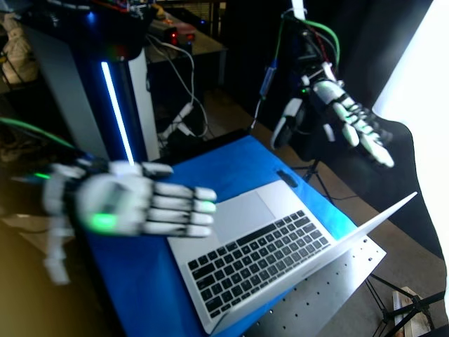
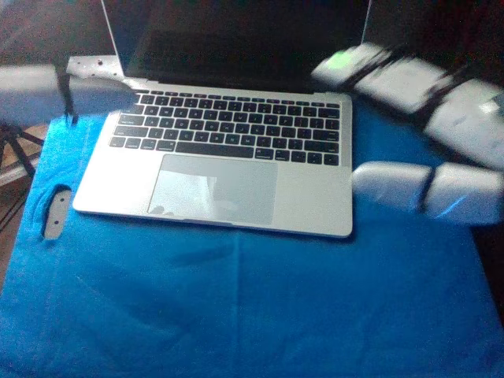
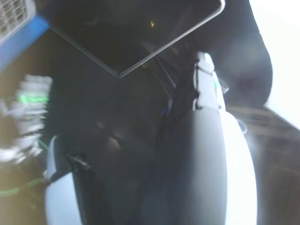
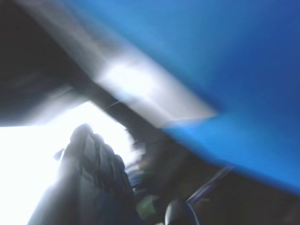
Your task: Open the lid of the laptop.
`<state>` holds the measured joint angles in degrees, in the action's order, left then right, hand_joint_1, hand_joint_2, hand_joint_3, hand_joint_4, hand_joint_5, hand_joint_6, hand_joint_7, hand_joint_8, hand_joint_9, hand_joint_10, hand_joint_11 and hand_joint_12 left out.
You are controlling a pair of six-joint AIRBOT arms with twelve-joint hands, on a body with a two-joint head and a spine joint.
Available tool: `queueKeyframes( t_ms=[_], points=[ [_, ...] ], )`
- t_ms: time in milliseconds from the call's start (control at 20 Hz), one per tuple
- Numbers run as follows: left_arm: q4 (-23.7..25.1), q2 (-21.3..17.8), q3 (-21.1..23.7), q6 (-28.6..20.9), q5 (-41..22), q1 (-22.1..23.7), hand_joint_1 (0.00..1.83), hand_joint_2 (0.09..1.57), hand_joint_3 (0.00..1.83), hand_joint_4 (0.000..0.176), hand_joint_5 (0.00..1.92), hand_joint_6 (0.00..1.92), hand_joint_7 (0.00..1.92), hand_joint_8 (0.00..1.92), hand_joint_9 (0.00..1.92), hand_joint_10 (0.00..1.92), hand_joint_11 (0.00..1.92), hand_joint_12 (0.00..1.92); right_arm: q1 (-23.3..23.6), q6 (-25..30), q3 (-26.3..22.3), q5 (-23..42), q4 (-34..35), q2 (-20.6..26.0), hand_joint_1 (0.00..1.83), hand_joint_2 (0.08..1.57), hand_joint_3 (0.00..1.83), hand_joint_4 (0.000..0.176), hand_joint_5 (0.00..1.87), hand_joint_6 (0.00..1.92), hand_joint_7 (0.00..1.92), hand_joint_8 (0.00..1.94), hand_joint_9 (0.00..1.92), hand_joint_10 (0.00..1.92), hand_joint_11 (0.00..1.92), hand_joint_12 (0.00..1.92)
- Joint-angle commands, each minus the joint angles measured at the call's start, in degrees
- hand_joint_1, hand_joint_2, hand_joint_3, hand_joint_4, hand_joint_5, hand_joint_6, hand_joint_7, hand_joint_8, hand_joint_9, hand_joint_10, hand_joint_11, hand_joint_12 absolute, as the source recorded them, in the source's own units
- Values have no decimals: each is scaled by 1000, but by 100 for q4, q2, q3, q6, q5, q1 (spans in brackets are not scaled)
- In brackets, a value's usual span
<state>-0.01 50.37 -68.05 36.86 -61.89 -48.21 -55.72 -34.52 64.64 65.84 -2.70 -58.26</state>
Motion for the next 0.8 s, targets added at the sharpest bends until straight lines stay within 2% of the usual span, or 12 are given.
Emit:
queueKeyframes(
  t_ms=[0,100,150,200,350,400,450,500,550,600,650,750],
  points=[
    [-270,-75,88,-42,-1175,-142,445,930,10,173,0,0,0,0,0,0,0,0,-68,-14,-95,1481,237,80,0,1289,10,0,6,2,0,0,0,0,0,0],
    [-633,-152,346,-130,-1787,-789,404,953,14,176,0,0,0,0,0,0,7,3,-422,-137,-230,2346,790,332,6,1210,0,8,38,10,0,0,0,0,0,0],
    [-846,-151,460,-271,-2231,-1156,342,1009,31,171,0,0,0,0,0,0,0,0,-575,-138,-261,2771,1011,397,37,1227,0,0,74,16,7,2,0,0,0,0],
    [-1159,-148,722,-368,-3022,-1796,637,1108,12,176,110,11,44,4,0,0,0,0,-775,-247,-382,3468,1350,483,177,1184,0,0,108,0,44,0,32,5,95,35],
    [-1544,-92,980,-481,-3731,-2418,424,1087,0,174,0,0,0,0,0,0,0,0,-853,-504,-607,3513,1544,546,380,1137,0,0,0,0,0,0,31,10,52,16],
    [-1638,-58,1005,-568,-3733,-2513,394,1084,0,161,0,0,0,0,0,0,0,0,-904,-504,-628,3513,1544,547,404,1138,0,0,0,0,0,0,25,5,55,15],
    [-1686,-36,1002,-596,-3733,-2538,449,1109,7,140,8,3,0,0,0,0,0,0,-972,-504,-660,3513,1542,575,272,1123,0,3,1,0,0,0,55,12,118,35],
    [-1726,-37,1004,-614,-3733,-2549,462,1127,14,129,36,14,0,0,0,0,0,0,-1005,-505,-692,3514,1542,628,225,1140,0,30,0,0,0,0,25,3,91,20],
    [-1730,-52,1004,-658,-3734,-2553,324,1129,13,115,49,12,0,0,0,0,0,0,-1005,-506,-702,3514,1533,650,239,1129,0,22,0,0,0,0,52,14,62,6],
    [-1730,-79,1005,-664,-3734,-2550,253,1125,9,130,38,6,0,0,0,0,0,0,-1005,-509,-712,3515,1515,680,242,1112,0,12,0,0,32,12,77,21,56,3],
    [-1725,-118,1005,-663,-3735,-2543,226,1135,10,86,26,1,0,0,0,0,0,0,-1004,-518,-715,3515,1494,710,178,1124,5,0,0,0,43,2,80,3,73,4],
    [-1715,-214,1006,-656,-3736,-2505,239,1120,1,84,14,0,3,0,0,0,25,13,-1003,-522,-721,3516,1418,773,144,1167,6,0,62,7,107,7,117,5,133,24]
  ],
)
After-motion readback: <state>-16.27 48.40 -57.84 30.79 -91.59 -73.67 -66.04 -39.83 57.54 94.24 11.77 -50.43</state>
